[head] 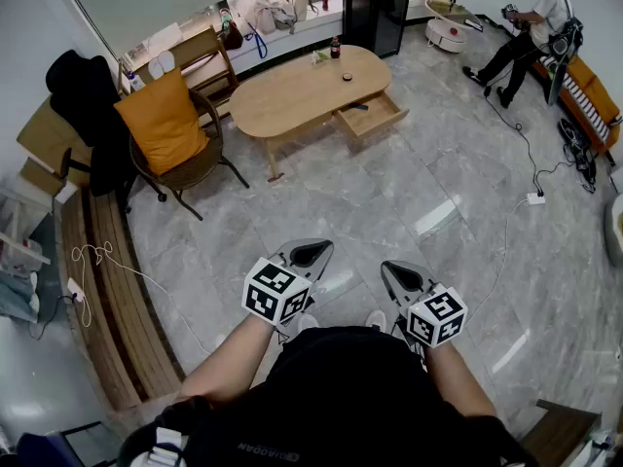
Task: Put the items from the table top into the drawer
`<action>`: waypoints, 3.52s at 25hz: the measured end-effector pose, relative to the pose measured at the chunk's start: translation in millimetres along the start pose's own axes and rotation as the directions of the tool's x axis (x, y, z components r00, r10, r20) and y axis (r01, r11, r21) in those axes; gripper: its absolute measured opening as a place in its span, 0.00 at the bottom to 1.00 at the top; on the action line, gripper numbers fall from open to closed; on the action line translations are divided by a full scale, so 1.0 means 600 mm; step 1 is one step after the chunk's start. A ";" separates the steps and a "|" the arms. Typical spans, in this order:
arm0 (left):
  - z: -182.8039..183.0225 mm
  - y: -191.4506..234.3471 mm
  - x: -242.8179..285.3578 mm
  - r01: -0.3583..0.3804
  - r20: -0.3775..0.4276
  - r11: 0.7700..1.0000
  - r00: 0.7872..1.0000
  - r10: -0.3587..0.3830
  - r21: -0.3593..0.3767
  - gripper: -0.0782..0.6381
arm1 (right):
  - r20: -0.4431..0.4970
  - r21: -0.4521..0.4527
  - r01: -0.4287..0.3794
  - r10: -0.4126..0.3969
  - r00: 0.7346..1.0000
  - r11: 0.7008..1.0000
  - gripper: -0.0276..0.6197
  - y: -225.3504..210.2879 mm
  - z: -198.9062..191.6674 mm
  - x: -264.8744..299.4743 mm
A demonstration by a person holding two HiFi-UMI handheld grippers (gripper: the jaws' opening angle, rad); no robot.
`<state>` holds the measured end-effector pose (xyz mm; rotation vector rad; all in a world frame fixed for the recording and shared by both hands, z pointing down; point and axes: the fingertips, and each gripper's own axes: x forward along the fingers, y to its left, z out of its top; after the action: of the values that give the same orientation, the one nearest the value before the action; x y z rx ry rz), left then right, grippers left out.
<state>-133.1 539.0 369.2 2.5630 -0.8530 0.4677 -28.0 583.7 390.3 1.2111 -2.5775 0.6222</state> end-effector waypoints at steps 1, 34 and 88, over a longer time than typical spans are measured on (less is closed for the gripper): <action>0.000 0.001 -0.001 -0.002 0.002 1.000 1.000 0.002 -0.001 0.11 | -0.001 0.000 0.001 -0.001 1.000 1.000 0.05 0.000 -0.002 -0.001; -0.088 0.132 -0.092 -0.009 -0.045 0.995 0.999 0.004 -0.100 0.11 | -0.013 0.034 0.139 -0.139 0.990 0.990 0.05 0.049 0.005 0.097; 0.473 0.749 0.699 0.001 -0.042 0.999 0.999 -0.003 -0.051 0.11 | -0.152 -0.070 0.089 -0.099 0.983 0.994 0.05 -0.787 0.431 0.657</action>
<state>-43.7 -130.3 420.9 2.4982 -0.8367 0.4912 81.5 -72.7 440.8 1.2062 -2.3785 0.5871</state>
